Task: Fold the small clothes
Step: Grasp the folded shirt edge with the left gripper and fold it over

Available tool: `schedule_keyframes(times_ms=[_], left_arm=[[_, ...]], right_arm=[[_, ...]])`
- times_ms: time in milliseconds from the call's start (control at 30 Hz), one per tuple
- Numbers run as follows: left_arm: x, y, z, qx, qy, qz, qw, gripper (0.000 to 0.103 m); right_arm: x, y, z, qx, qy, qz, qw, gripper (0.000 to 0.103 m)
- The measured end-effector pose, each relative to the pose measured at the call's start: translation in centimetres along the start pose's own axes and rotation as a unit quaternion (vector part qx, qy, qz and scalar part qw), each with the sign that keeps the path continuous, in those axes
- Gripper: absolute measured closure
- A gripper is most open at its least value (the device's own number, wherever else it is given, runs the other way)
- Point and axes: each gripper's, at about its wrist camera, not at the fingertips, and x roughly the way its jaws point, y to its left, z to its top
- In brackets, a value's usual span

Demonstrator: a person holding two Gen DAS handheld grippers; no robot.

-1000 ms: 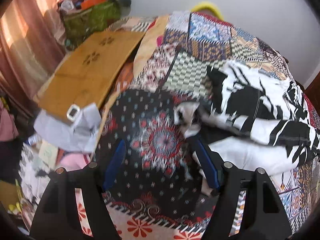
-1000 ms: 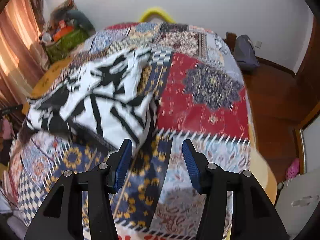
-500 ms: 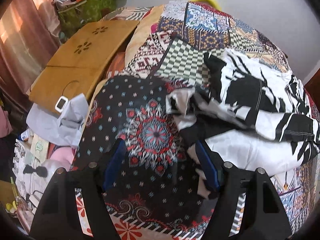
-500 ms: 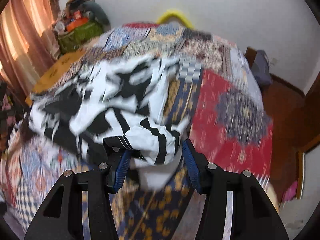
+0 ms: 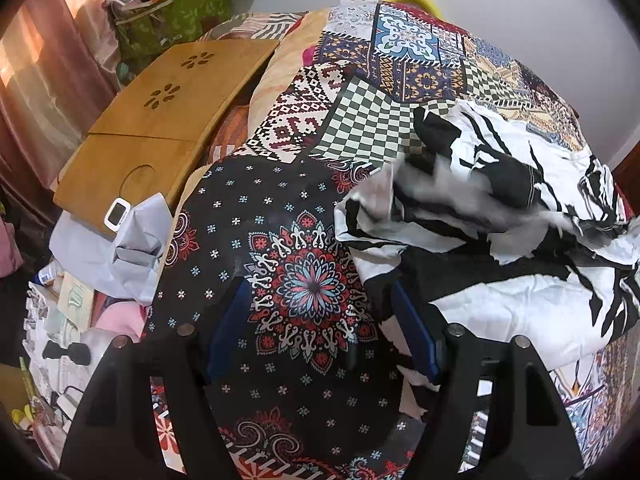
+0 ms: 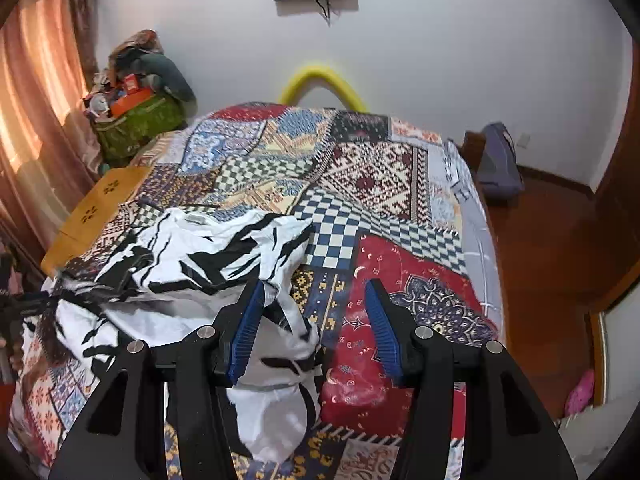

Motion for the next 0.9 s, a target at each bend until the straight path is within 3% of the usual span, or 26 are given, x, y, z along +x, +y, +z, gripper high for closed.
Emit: schedule_keyframes(times_ms=[133,200,467,600,700,833,900], left_arm=[[0.4,0.0,0.5,-0.008,0.000,-0.010,0.9999,0.031],[0.8,-0.1,0.9,-0.007,0.003,-0.009,0.9999,0.031],[2.6,0.0,4.1,-0.036,0.009,-0.042,0.9984,0.031],[4.3,-1.2,5.6,-0.019,0.020,-0.032,0.9991,0.031],[5.8,-2.5,5.9,0.005,0.030,-0.031,0.9991,0.032],[7.4,-3.6,6.1,0.017,0.040,-0.029,0.9987,0.041],[7.9,-4.1,6.3,0.022,0.039,-0.035,0.9984,0.055]], right_arm=[[-0.3,-0.2,-1.4,0.002,0.013,0.022,1.000,0.049],[0.0,-0.1,-2.3,-0.002,0.021,0.026,0.999,0.040],[2.8,0.1,-4.3,-0.002,0.061,0.040,0.997,0.040],[3.8,0.3,-4.9,0.013,0.077,0.075,0.994,0.039],[4.1,0.7,-5.4,0.002,0.076,0.074,0.994,0.039],[5.7,0.7,-5.0,-0.003,0.077,0.053,0.996,0.039],[6.4,0.3,-4.3,0.006,0.070,0.054,0.996,0.039]])
